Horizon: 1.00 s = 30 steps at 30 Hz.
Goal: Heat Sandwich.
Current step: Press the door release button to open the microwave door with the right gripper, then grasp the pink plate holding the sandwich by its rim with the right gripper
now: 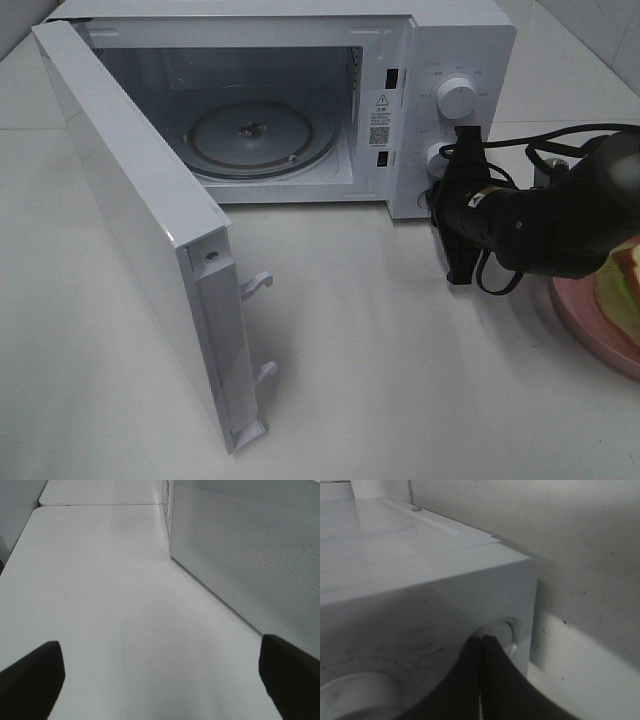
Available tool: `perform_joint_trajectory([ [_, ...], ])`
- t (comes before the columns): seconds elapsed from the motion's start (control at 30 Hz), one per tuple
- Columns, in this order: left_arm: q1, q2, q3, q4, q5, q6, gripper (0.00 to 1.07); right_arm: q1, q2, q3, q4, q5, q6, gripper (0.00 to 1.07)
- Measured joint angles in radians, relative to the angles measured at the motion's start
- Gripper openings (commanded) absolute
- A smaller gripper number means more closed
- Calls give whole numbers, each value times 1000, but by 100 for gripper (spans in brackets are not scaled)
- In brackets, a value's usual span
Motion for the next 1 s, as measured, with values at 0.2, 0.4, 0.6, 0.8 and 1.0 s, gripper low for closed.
perform_joint_trajectory([
  [0.2, 0, 0, 0, 0, 0, 0, 103, 0, -45, 21, -24, 86, -17, 1],
  [0.4, 0, 0, 0, 0, 0, 0, 103, -2, -120, 30, -41, 252, -131, 2],
  [0.6, 0, 0, 0, 0, 0, 0, 103, -2, -196, 31, -42, 410, -304, 3],
  [0.8, 0, 0, 0, 0, 0, 0, 103, -2, -283, 32, -47, 658, -592, 5],
  [1.0, 0, 0, 0, 0, 0, 0, 103, -2, -339, 32, -112, 805, -897, 7],
])
